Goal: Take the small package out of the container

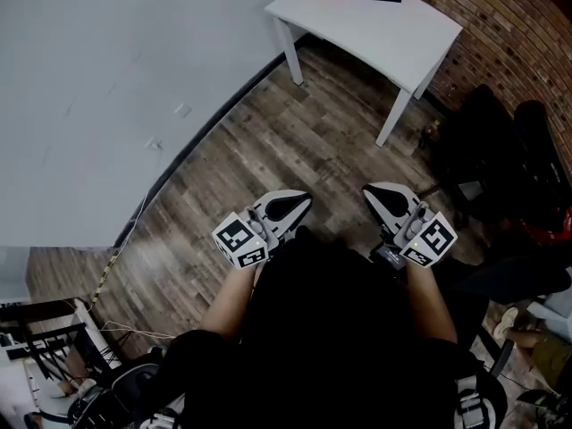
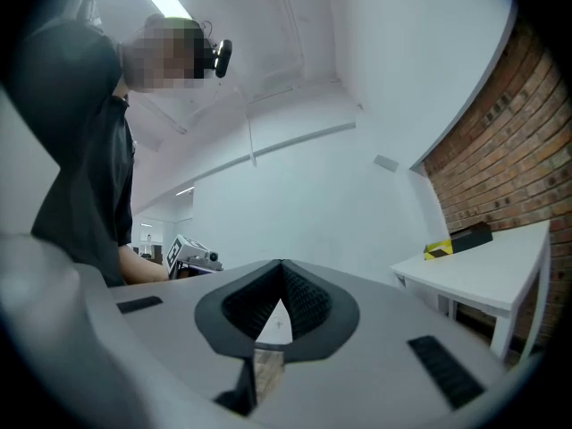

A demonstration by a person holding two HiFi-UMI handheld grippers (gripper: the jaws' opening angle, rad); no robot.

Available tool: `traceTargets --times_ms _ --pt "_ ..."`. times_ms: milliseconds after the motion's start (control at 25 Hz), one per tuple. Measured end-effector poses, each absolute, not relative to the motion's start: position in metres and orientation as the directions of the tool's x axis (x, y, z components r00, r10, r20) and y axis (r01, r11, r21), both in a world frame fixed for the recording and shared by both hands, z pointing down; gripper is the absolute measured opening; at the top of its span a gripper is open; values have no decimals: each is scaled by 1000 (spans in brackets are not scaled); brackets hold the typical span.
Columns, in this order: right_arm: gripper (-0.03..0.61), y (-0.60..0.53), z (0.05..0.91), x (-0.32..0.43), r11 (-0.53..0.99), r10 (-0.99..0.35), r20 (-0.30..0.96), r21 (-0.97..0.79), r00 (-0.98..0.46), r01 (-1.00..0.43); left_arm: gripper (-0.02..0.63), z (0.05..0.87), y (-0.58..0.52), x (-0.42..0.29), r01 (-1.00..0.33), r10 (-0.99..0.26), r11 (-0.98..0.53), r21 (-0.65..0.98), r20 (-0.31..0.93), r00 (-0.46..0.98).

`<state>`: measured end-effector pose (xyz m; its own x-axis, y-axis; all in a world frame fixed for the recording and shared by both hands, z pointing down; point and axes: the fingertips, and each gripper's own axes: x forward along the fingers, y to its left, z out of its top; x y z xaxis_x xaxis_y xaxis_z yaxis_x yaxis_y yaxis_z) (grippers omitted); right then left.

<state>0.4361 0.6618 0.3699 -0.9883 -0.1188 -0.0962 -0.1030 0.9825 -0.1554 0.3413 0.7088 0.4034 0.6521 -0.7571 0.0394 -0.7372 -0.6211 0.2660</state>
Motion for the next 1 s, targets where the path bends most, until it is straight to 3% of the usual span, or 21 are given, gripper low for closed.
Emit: traceTargets --times_ms 280,1000 --pt "5 659 377 439 990 -102 -39 -105 -994 -98 15 406 703 351 -735 -753 -627 259 41 657" --pt "5 636 409 421 973 -113 14 -201 -994 -113 15 438 692 327 -747 -765 -582 320 97 637"
